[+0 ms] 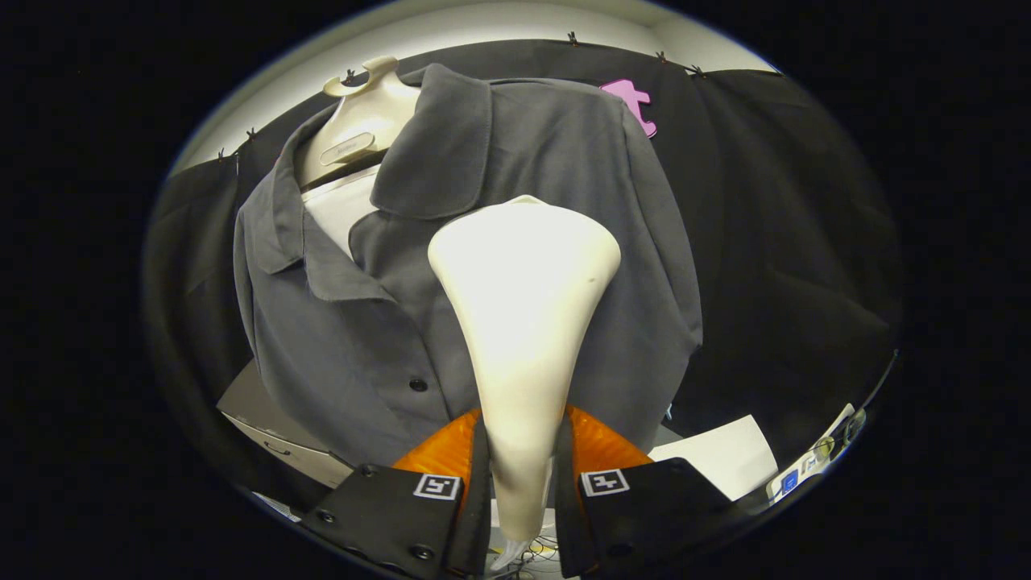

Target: Iron the clothes twice with a garment steamer, once on the left side and once on the right side.

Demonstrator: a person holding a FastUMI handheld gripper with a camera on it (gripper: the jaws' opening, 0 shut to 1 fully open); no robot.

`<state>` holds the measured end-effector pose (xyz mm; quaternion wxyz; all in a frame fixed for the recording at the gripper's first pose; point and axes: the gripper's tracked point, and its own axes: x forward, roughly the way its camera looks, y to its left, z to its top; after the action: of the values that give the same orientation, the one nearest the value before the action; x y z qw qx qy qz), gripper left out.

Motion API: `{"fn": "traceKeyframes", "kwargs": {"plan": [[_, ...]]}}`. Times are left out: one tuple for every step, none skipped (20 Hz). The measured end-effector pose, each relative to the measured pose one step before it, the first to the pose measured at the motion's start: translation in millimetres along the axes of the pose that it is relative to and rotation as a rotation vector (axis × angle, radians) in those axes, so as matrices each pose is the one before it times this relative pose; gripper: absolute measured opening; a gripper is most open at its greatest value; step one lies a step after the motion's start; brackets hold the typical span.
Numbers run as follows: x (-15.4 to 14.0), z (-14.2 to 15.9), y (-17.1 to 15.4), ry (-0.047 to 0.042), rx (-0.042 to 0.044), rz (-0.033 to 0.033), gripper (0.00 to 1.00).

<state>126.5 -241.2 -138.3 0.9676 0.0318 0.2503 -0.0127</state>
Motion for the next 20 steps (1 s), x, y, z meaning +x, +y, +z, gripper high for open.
{"fn": "traceKeyframes", "kwargs": {"plan": [[1.4, -4.89, -0.12, 0.00845, 0.00115, 0.00811, 0.41], [1.22, -6.43, -1.09, 0.00887, 0.00261, 0.00543, 0.41], [1.5, -4.76, -0.77, 0.0066, 0.00331, 0.00282, 0.41], [1.52, -5.64, -1.7, 0.00806, 0.00035, 0.00151, 0.41], [2.38, -5.78, -1.19, 0.00943, -0.0003, 0.00031, 0.41], [1.73, -6.23, -1.14, 0.00944, -0.00218, 0.0024, 0.41], [2.62, -6.18, -0.46, 0.0105, -0.00202, 0.00256, 0.41], [3.39, -5.55, -0.71, 0.01093, 0.00078, 0.00254, 0.41], [1.96, -6.39, -1.66, 0.00952, 0.00298, 0.00237, 0.41], [1.73, -5.83, -1.53, 0.00981, 0.00675, 0.00209, 0.41], [2.47, -4.72, -2.21, 0.00908, 0.00485, 0.00219, 0.41], [1.91, -5.82, -2.3, 0.00912, 0.00408, 0.00024, 0.41], [2.06, -5.48, -2.17, 0.00873, 0.00162, -0.00093, 0.41], [2.09, -6.07, -2.22, 0.0088, 0.00079, -0.0018, 0.41], [2.25, -6.02, -1.72, 0.01064, -0.00101, -0.00187, 0.41], [1.8, -7.04, -1.97, 0.01083, -0.00014, -0.00016, 0.41], [2.98, -7.2, -1.25, 0.01362, 0.00035, 0.00129, 0.41], [2.48, -7.34, -0.27, 0.01364, 0.00181, 0.00209, 0.41], [4.1, -6.85, -1.4, 0.01349, 0.00147, 0.00194, 0.41], [3.98, -7.07, -1.24, 0.01338, 0.00087, 0.00145, 0.41]]}}
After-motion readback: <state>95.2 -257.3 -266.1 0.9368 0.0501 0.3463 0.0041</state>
